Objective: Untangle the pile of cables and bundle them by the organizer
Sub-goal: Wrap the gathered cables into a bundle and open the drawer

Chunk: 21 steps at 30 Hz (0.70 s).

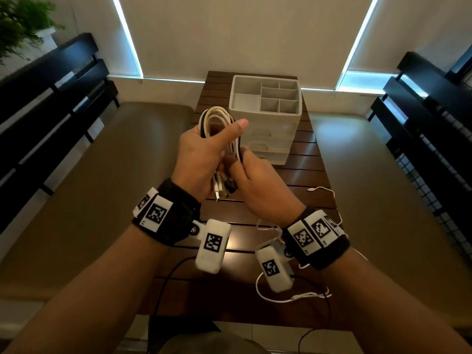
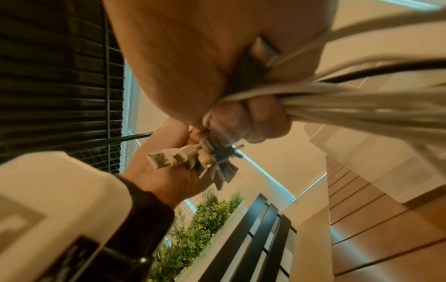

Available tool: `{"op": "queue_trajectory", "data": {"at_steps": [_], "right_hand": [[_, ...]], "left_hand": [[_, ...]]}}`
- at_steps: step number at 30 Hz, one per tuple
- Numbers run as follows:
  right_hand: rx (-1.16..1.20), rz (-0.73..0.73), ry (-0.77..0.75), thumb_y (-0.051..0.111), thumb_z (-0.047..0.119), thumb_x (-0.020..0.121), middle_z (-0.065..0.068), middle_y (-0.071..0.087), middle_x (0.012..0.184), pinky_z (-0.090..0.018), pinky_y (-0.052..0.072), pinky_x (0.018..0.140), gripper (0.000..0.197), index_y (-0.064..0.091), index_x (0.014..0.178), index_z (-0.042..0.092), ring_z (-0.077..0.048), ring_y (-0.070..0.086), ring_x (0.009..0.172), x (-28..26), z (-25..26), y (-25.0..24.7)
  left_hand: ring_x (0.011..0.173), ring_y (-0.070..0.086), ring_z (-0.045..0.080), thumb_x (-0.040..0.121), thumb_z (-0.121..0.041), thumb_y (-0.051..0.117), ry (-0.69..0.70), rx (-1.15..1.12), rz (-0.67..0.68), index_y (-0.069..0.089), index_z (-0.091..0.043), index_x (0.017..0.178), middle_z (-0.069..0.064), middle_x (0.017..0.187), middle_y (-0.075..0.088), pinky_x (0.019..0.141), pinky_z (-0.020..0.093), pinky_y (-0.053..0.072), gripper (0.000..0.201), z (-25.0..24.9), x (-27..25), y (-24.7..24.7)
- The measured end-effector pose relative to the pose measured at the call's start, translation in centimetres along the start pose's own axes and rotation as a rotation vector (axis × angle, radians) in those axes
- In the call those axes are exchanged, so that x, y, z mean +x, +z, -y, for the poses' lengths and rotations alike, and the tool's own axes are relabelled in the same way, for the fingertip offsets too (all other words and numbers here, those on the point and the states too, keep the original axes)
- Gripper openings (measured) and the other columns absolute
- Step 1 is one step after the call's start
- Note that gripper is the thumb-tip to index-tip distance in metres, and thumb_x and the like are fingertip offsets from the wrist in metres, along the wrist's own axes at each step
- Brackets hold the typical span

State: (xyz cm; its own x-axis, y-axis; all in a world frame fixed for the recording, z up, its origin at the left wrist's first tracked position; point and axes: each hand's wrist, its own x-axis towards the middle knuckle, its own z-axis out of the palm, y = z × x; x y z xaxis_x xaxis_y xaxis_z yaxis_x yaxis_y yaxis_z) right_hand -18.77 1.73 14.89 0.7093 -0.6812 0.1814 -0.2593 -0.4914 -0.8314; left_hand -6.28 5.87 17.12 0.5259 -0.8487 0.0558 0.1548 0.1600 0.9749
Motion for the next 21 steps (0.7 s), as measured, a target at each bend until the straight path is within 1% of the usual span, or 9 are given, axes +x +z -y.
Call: {"op": "queue_trajectory", "data": {"at_steps": [4,6,9,11,13,16,17,19,21], "right_hand": [[-0.071,0.004,-0.018,0.042,0.021,0.109,-0.001,0.066,0.076,-0.031,0.05,0.055,0.013,0.052,0.107,0.014,-0.018,0.06,0.06,0.3,-0.3,0.2],[-0.122,-0.002,-0.031,0.042,0.022,0.108,-0.003,0.066,0.077,-0.043,0.054,0.059,0.013,0.051,0.111,0.013,-0.019,0.061,0.059,0.4,-0.3,0.2],[-0.327,0.074,-0.098,0.045,0.016,0.107,-0.012,0.065,0.09,-0.054,0.056,0.063,0.019,0.056,0.112,0.002,-0.031,0.063,0.068,0.1,-0.7,0.0],[-0.529,0.132,-0.144,0.048,0.013,0.105,-0.012,0.057,0.095,-0.053,0.057,0.064,0.018,0.058,0.11,-0.001,-0.029,0.058,0.069,-0.3,-0.9,0.2],[-0.647,0.148,-0.151,0.048,0.016,0.106,-0.011,0.054,0.097,-0.048,0.056,0.062,0.018,0.056,0.115,0.002,-0.024,0.051,0.067,-0.6,-1.1,0.5],[-0.423,0.082,-0.047,0.037,0.034,0.109,-0.007,0.066,0.094,-0.049,0.054,0.062,0.04,0.037,0.14,0.009,-0.026,0.061,0.066,-1.0,-1.0,0.6],[-0.325,0.044,-0.016,0.033,0.043,0.108,-0.001,0.068,0.087,-0.05,0.054,0.062,0.043,0.034,0.141,0.015,-0.024,0.063,0.065,-1.0,-1.2,0.6],[-0.254,-0.007,-0.004,0.032,0.058,0.104,0.004,0.066,0.08,-0.052,0.054,0.064,0.038,0.039,0.122,0.025,-0.019,0.064,0.064,-0.9,-1.9,0.4],[-0.226,-0.027,0.04,0.04,0.068,0.1,0.006,0.066,0.09,-0.05,0.056,0.07,0.041,0.039,0.112,0.029,-0.015,0.066,0.073,-0.9,-2.5,0.1]], "left_hand": [[0.067,0.06,0.017,0.085,-0.028,0.088,-0.034,0.049,0.044,0.065,-0.014,0.08,0.001,0.069,0.061,0.066,0.03,0.056,0.027,0.7,0.1,0.1],[0.067,0.056,0.019,0.085,-0.031,0.087,-0.082,0.044,0.049,0.06,-0.017,0.073,0.002,0.067,0.055,0.066,0.031,0.055,0.033,1.1,0.0,0.3],[0.065,0.058,0.016,0.084,-0.032,0.087,-0.113,0.082,0.059,0.06,-0.018,0.071,-0.001,0.065,0.057,0.064,0.03,0.053,0.034,1.7,0.2,0.4],[0.063,0.062,0.01,0.085,-0.028,0.086,-0.101,0.129,0.043,0.065,-0.018,0.073,-0.005,0.065,0.062,0.061,0.026,0.054,0.027,2.0,0.3,0.4],[0.067,0.065,0.011,0.086,-0.022,0.085,-0.061,0.167,0.011,0.069,-0.013,0.081,-0.001,0.07,0.066,0.064,0.025,0.058,0.02,2.4,0.3,0.5],[0.072,0.066,0.014,0.088,-0.02,0.083,0.015,0.192,-0.055,0.07,-0.01,0.087,0.002,0.075,0.067,0.069,0.027,0.06,0.017,2.6,0.3,0.6],[0.072,0.065,0.016,0.089,-0.02,0.082,0.029,0.187,-0.059,0.068,-0.012,0.085,0.003,0.075,0.066,0.07,0.028,0.06,0.017,2.5,0.3,0.7],[0.068,0.061,0.02,0.092,-0.019,0.08,0.027,0.14,-0.059,0.063,-0.014,0.08,0.005,0.073,0.06,0.067,0.03,0.058,0.021,2.1,0.5,0.7],[0.058,0.055,0.015,0.094,-0.017,0.077,-0.027,0.037,-0.055,0.06,-0.01,0.084,0.004,0.068,0.055,0.059,0.028,0.054,0.021,1.7,0.7,0.6]]}}
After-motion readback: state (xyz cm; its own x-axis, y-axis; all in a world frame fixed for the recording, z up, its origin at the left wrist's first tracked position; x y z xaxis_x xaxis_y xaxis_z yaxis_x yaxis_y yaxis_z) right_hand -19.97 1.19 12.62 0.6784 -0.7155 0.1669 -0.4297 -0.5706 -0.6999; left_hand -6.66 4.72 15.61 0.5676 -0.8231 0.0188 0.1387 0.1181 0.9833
